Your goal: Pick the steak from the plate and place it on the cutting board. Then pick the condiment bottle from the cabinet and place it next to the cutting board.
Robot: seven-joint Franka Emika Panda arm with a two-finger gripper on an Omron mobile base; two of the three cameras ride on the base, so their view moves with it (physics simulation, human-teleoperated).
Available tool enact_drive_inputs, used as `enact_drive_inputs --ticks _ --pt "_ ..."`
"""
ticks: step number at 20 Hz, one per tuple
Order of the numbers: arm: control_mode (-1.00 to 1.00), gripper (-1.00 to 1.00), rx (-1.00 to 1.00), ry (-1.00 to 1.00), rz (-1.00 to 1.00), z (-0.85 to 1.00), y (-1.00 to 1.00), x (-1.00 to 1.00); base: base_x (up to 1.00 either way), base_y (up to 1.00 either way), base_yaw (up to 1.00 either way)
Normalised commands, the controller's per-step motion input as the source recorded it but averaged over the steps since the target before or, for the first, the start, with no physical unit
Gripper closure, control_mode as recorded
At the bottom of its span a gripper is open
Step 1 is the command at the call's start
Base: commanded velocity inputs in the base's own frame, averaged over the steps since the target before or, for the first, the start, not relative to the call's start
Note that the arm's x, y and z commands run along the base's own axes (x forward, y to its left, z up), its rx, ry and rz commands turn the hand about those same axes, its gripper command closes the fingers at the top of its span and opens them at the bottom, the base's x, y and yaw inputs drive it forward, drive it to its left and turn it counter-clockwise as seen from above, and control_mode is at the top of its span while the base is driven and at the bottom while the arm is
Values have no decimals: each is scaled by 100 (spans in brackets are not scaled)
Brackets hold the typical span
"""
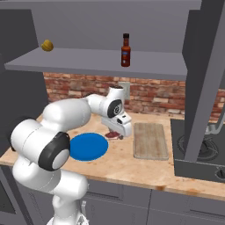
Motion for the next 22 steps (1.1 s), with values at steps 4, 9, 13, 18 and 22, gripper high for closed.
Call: enact_drive_inputs --ticks 4,9,13,18,22 --pt "-100 100 0 -3 0 -7 -16 0 0 0 0" --pt "-100 100 0 -3 0 -5 -16 0 0 0 0" --pt "-100 100 -1 -4 0 -8 -16 0 0 0 0" --pt "-100 100 -1 -4 0 -9 -15 0 0 0 0" --pt "-100 100 -1 -4 0 -10 -16 0 0 0 0"
